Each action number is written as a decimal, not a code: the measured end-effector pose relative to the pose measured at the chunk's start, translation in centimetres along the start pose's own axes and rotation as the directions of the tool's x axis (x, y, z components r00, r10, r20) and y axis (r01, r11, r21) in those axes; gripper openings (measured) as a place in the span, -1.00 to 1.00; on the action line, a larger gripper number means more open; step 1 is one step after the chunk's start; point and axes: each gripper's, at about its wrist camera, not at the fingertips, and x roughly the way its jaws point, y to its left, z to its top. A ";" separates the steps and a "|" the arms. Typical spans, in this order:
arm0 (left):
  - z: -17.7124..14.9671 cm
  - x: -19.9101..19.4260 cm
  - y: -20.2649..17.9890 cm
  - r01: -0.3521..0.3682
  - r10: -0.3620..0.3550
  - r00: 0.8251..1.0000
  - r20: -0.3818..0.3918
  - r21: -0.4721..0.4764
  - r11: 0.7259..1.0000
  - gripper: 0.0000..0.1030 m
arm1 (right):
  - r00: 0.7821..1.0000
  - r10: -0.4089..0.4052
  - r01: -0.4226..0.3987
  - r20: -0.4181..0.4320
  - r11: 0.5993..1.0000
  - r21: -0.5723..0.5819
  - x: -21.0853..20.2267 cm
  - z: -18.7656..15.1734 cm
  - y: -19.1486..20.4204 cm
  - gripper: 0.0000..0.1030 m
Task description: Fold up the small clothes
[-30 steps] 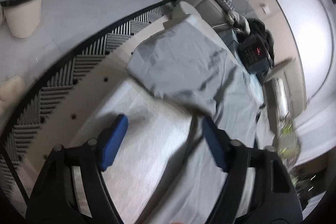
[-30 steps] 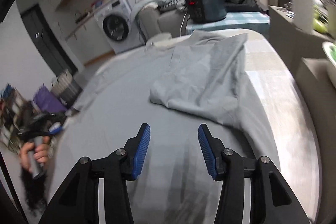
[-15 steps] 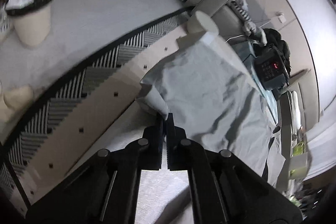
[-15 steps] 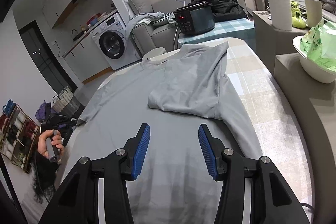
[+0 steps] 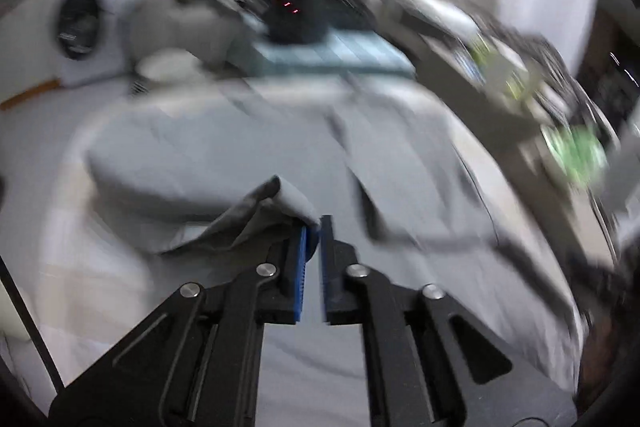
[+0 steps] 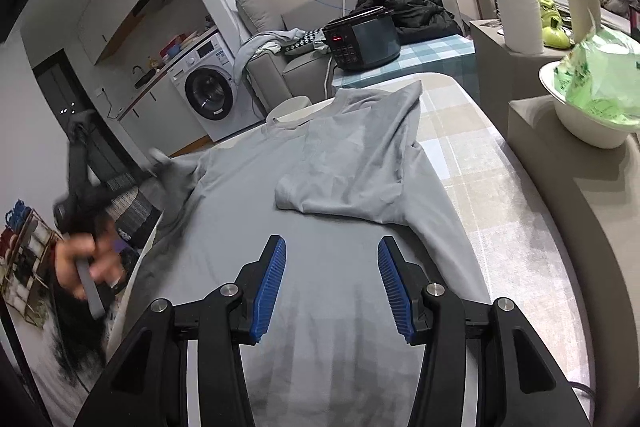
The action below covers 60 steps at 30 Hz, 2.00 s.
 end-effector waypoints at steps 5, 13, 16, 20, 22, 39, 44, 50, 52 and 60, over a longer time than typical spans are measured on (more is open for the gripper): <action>-3.5 -0.2 1.9 0.145 -0.151 0.988 -0.044 -0.121 0.982 -0.54 | 1.000 -0.016 0.016 -0.002 1.000 0.011 -0.5 -0.6 -0.9 -0.04; -2.0 -1.7 11.8 -0.029 0.062 0.994 0.086 -0.347 0.937 0.19 | 1.000 0.000 0.001 -0.015 0.999 0.052 0.4 -1.1 -1.8 -0.04; 0.2 1.5 14.7 -0.117 0.138 0.990 0.036 -0.350 0.930 0.19 | 1.000 -0.005 0.005 -0.014 0.999 0.043 0.0 -1.2 -1.6 -0.04; 1.8 5.2 15.7 -0.084 0.085 0.996 -0.011 -0.302 0.949 -0.26 | 1.000 -0.021 0.022 -0.008 0.999 0.048 -0.8 -1.3 -2.0 -0.02; 2.3 6.1 14.9 -0.056 0.044 0.998 -0.049 -0.280 0.958 -0.98 | 1.000 -0.031 0.031 -0.004 0.998 0.057 -1.1 -1.4 -2.5 0.00; 7.7 3.7 5.2 0.180 -0.181 0.983 0.021 -0.234 0.955 0.54 | 0.998 -0.061 0.060 0.006 0.994 0.092 -2.3 -2.2 -3.5 0.00; 5.7 4.7 9.2 -0.034 0.023 0.999 -0.040 -0.279 0.960 0.10 | 0.999 -0.049 0.049 -0.003 0.993 0.107 -1.6 -2.2 -3.7 0.00; 5.4 10.7 2.4 0.108 -0.147 0.965 -0.216 -0.185 0.977 -0.21 | 0.999 -0.046 0.047 -0.012 0.995 0.089 -1.4 -2.2 -2.7 0.00; 5.4 12.0 -0.2 0.188 -0.223 0.947 -0.232 -0.163 0.969 -0.21 | 0.999 -0.051 0.052 -0.014 0.995 0.086 -1.5 -2.2 -2.7 0.00; 6.2 6.9 3.3 0.135 -0.145 0.989 -0.033 -0.210 0.968 0.11 | 0.998 -0.064 0.065 -0.012 0.993 0.103 -1.5 -2.5 -3.5 0.03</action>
